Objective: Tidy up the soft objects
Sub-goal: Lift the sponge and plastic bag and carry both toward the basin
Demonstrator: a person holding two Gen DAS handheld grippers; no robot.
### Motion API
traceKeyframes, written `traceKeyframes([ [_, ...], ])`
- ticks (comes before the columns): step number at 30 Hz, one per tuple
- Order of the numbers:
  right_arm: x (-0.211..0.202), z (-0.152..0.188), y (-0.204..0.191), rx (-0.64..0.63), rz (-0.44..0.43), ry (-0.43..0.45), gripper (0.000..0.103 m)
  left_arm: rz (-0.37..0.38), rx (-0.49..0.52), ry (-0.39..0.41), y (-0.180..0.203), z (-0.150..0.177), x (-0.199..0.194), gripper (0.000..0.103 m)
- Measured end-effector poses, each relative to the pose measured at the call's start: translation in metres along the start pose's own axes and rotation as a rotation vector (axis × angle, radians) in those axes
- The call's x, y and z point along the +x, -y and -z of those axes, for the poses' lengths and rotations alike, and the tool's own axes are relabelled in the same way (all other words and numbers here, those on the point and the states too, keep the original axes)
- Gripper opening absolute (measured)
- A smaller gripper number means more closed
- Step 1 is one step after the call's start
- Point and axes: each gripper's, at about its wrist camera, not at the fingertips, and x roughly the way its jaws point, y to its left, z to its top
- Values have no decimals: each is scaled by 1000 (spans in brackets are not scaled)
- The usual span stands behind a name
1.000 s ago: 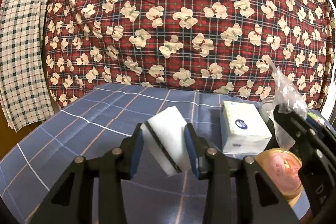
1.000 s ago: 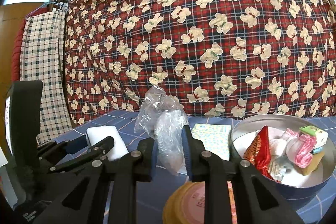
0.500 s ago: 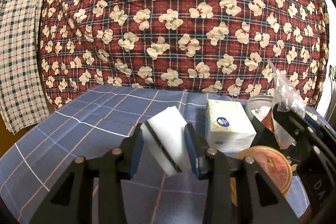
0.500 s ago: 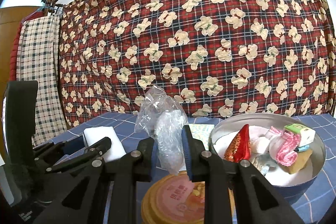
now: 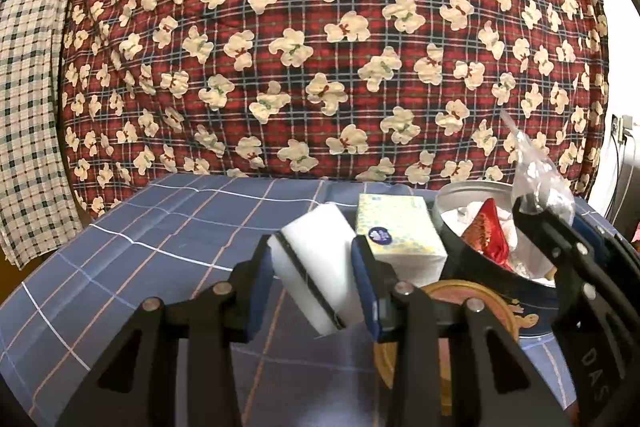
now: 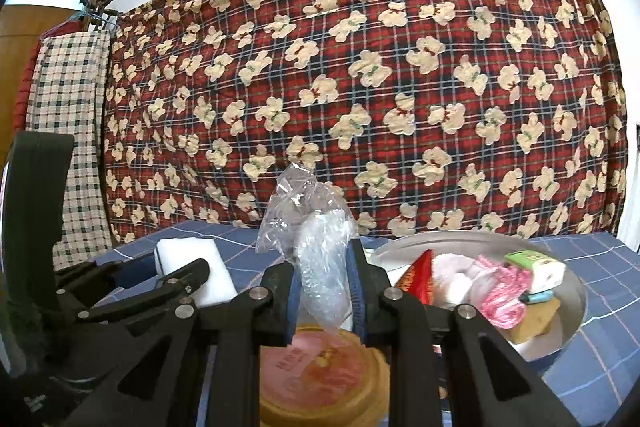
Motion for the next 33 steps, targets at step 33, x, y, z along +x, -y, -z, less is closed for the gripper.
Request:
traceKeyframes([
  [33,-43,2,75,53,129,53,24,132,72,63,90,16,-21,38],
])
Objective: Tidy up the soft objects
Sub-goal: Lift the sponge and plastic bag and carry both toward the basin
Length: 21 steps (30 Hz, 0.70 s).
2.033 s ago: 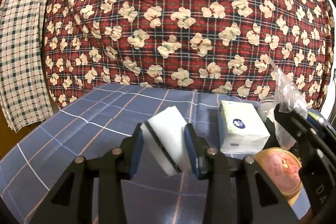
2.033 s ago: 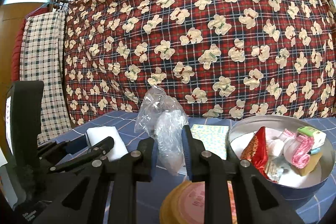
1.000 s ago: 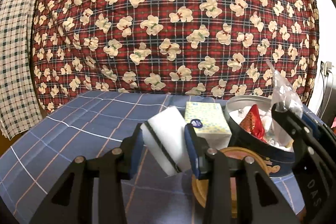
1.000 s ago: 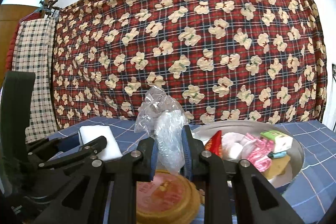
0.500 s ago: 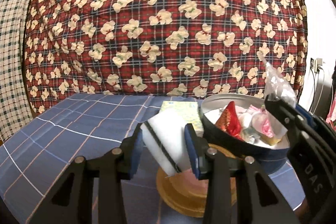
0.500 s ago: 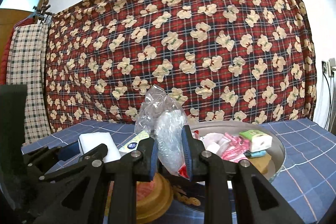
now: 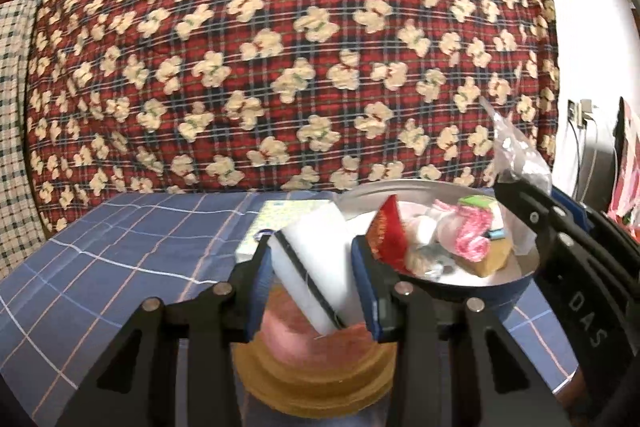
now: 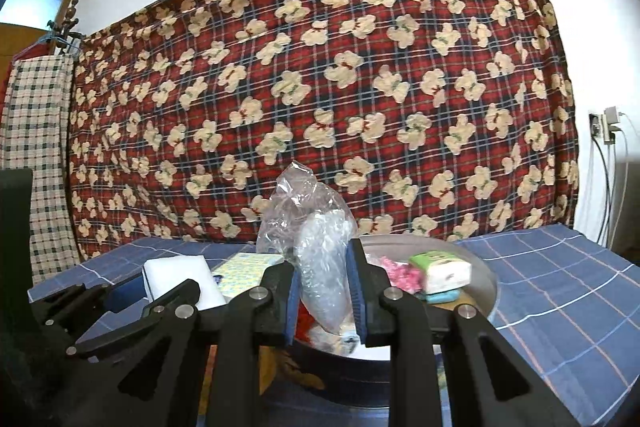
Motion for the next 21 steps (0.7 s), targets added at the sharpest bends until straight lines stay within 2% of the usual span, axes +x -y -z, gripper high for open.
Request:
traceKeyframes([
  [8,-2,-1,28,2,63,-5,24,70,29,-12,35,-2,8,38],
  [21,-6,-4,68,2,132,-16,24,123,54,-9,68,-4,12,38],
])
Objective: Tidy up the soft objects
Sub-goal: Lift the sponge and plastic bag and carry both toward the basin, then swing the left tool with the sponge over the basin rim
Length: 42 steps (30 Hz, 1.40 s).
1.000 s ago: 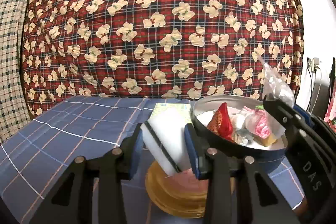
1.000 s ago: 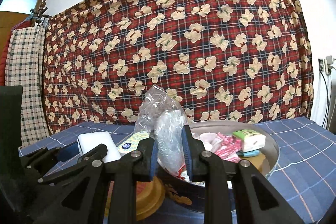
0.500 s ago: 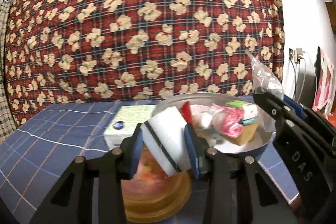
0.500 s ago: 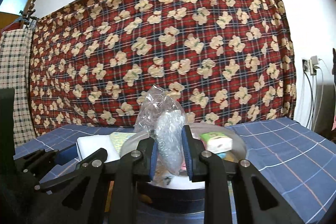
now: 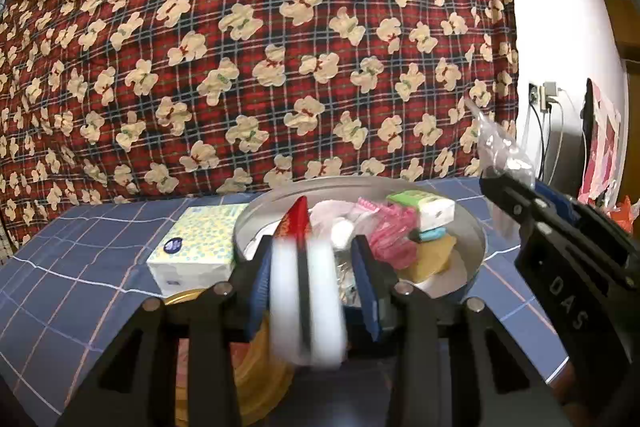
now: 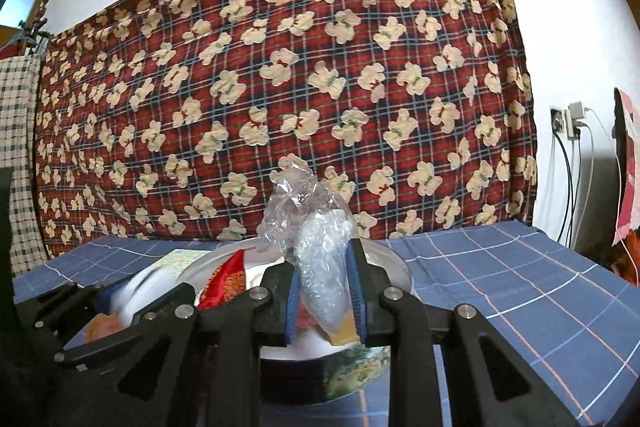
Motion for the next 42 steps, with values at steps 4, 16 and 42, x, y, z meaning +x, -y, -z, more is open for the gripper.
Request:
traceKeyframes([
  [4,1,0,10,17,12,-6,24,18,15,7,9,-3,1,38],
  [16,2,0,28,65,24,-15,24,174,-5,7,-13,-8,-13,22],
  [42,1,-1,44,116,44,-5,24,371,197,-404,45,48,-11,51],
])
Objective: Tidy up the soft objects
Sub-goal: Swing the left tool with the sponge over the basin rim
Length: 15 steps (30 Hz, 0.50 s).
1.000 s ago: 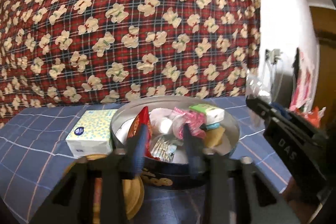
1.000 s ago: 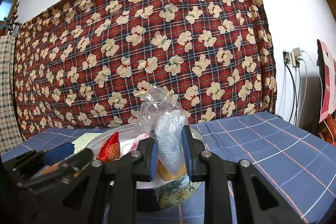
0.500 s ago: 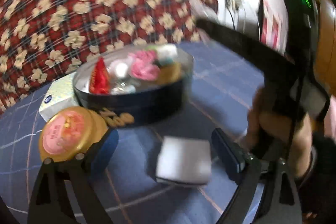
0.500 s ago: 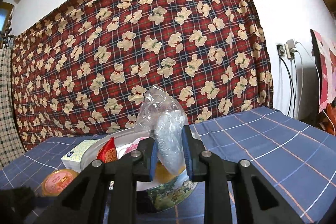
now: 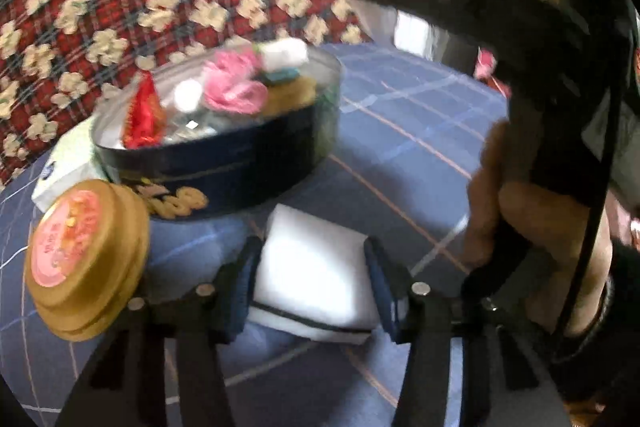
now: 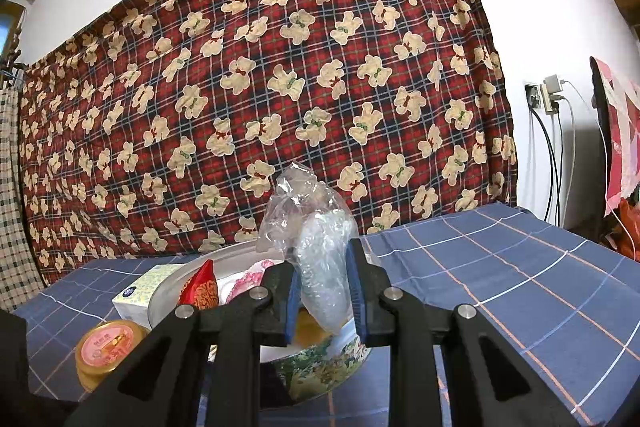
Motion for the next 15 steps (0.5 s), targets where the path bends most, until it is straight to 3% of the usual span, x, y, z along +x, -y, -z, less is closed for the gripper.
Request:
traceKeyframes([
  [2,0,0,1,2,0,1,24,20,-53,44,-11,-5,-9,51],
  [9,-1,0,1,1,-1,7,24,-45,-77,231,-26,-41,-40,51],
  [15,7,-6,-1,-26,-1,1,24,-113,-105,300,-45,-84,-37,51],
])
